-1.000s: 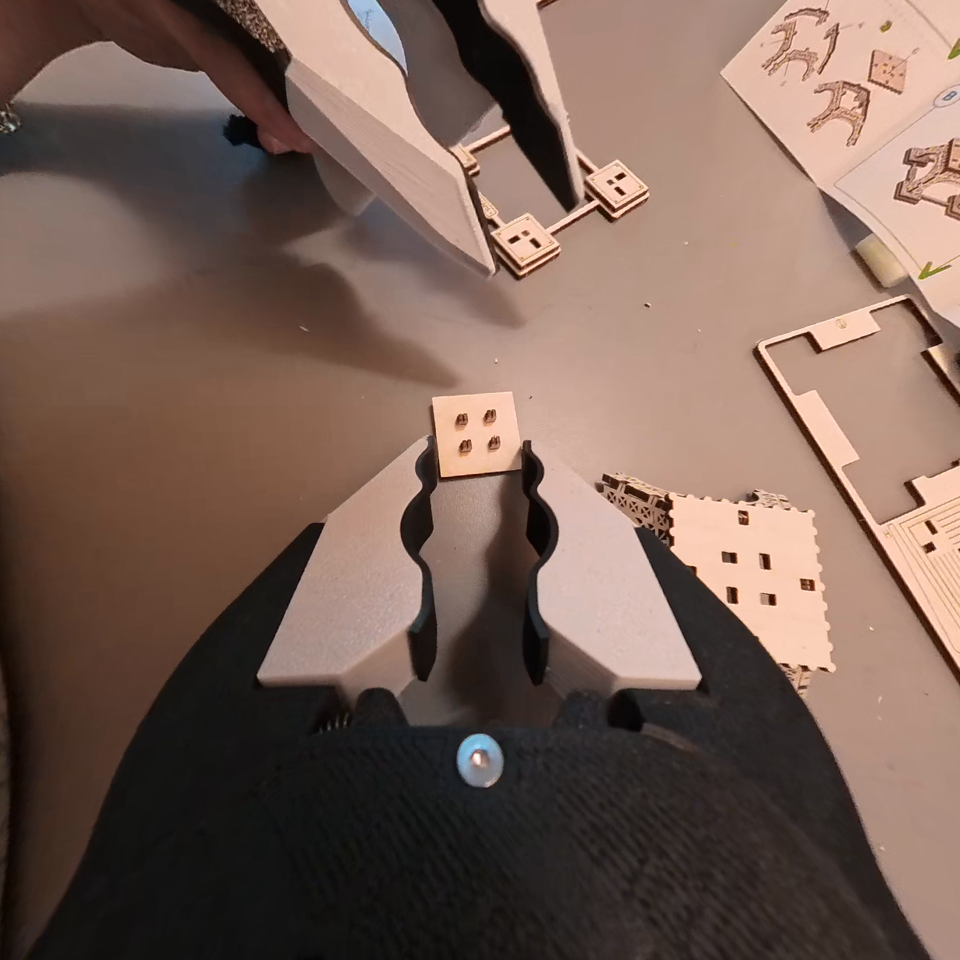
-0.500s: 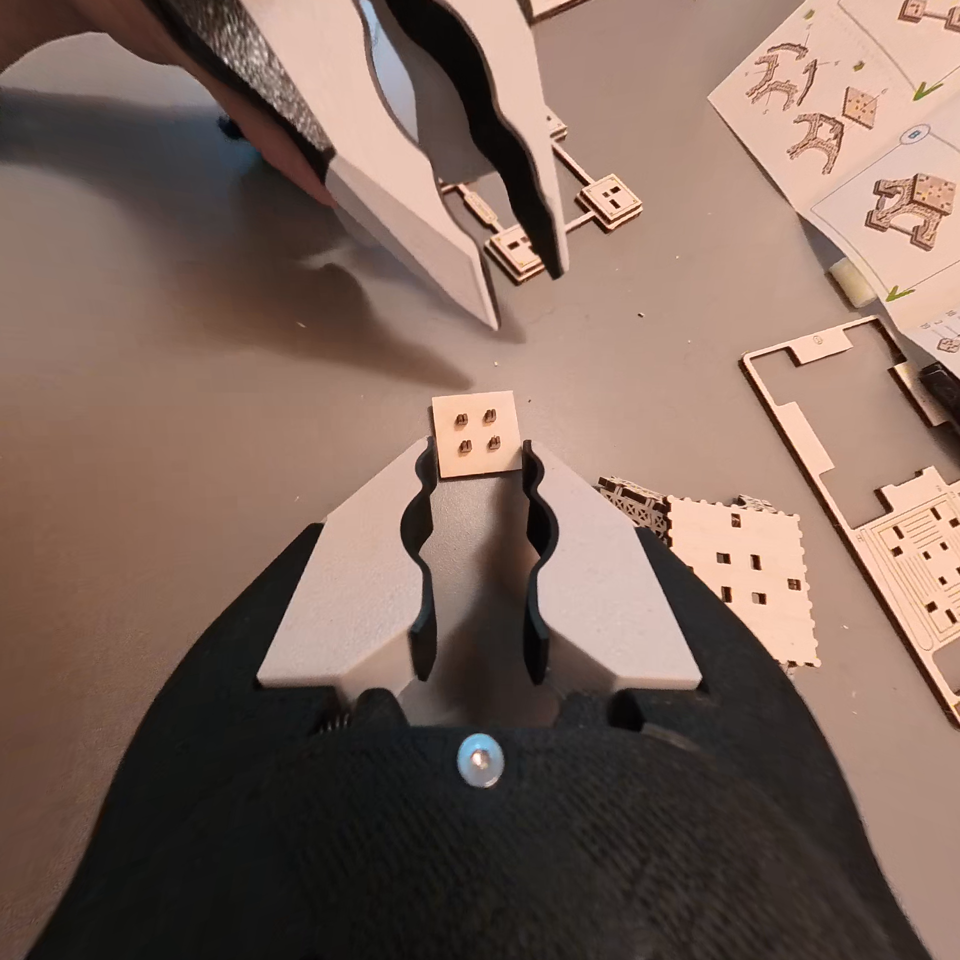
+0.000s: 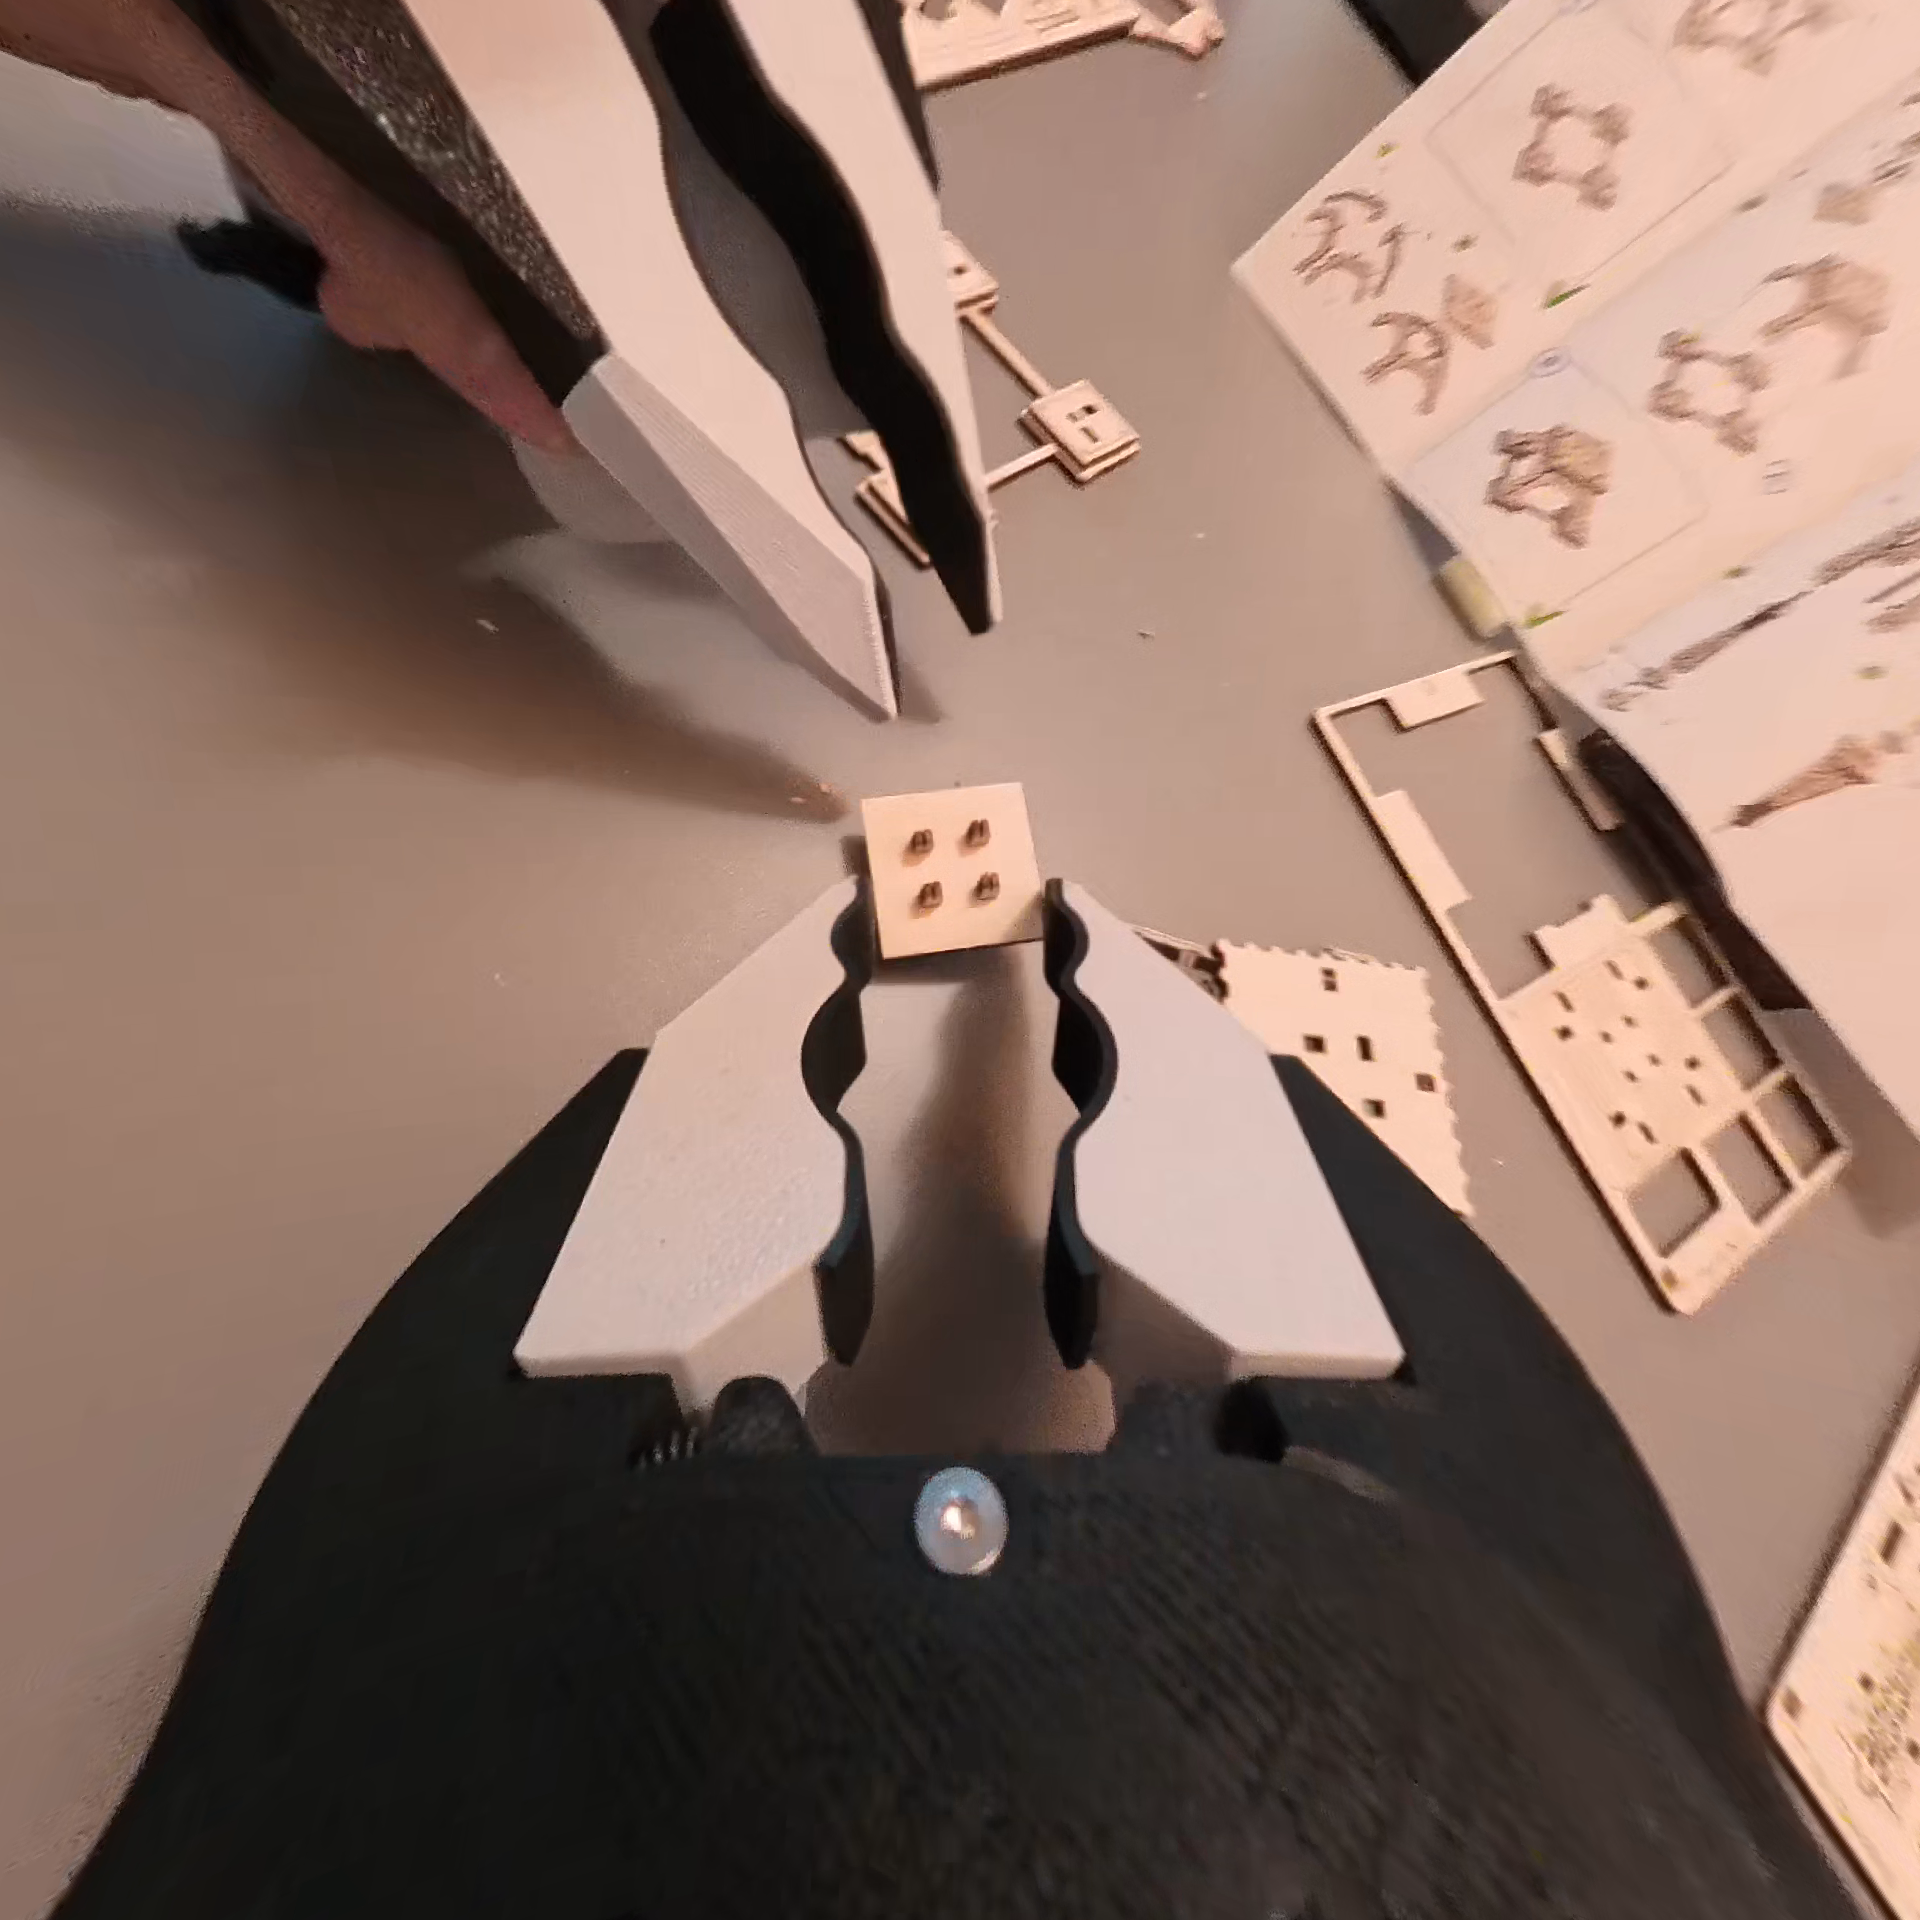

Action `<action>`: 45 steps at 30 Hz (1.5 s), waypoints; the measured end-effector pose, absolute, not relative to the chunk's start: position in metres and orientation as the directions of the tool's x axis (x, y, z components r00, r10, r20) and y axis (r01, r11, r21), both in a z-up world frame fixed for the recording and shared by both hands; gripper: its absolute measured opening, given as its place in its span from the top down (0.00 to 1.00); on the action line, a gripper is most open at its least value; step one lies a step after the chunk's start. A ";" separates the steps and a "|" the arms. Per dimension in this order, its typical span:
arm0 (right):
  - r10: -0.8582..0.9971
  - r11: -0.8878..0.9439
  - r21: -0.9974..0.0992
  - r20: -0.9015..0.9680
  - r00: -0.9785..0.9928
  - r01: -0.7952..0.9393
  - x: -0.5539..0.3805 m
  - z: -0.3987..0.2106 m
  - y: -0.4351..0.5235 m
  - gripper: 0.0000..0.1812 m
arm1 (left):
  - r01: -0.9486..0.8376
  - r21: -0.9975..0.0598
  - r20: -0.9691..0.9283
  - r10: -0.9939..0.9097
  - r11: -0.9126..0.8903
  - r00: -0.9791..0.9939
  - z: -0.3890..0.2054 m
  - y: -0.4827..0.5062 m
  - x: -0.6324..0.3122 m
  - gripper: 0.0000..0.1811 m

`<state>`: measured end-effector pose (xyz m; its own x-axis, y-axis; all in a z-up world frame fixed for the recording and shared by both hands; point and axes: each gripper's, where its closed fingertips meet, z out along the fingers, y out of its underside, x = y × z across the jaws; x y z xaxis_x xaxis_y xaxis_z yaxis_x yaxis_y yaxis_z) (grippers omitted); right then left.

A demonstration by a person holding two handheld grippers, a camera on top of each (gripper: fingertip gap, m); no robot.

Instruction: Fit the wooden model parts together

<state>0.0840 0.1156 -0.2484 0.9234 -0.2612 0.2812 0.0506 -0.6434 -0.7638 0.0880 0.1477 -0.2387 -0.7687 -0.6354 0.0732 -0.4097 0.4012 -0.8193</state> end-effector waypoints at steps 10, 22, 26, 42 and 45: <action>-0.424 -0.455 -0.879 0.355 0.833 0.143 0.089 -0.198 0.091 0.83 | -0.539 -0.824 0.357 -0.579 0.173 -0.733 -0.207 0.114 0.073 0.82; -0.363 -0.379 -0.843 0.515 0.776 0.382 0.065 -0.169 0.095 0.83 | -0.583 -0.812 0.527 -0.402 0.023 -0.749 -0.170 0.101 0.058 0.95; -0.342 -0.386 -0.816 0.559 0.755 0.430 0.061 -0.167 0.097 0.83 | -0.565 -0.824 0.511 -0.400 0.023 -0.761 -0.166 0.100 0.057 0.99; -0.437 -0.472 -0.855 0.438 0.786 0.214 0.102 -0.184 0.060 0.73 | -0.450 -0.884 0.278 -0.629 0.128 -0.726 -0.172 0.126 0.074 1.00; -0.464 -0.550 -0.835 0.334 0.821 0.029 0.130 -0.195 0.053 0.60 | -0.423 -0.899 0.261 -0.642 0.110 -0.721 -0.166 0.129 0.081 1.00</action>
<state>0.1301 0.0527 -0.1954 0.8206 -0.4636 0.3342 0.0291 -0.5501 -0.8346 0.0806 0.1290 -0.1664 -0.7211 -0.6420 0.2606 -0.4231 0.1102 -0.8993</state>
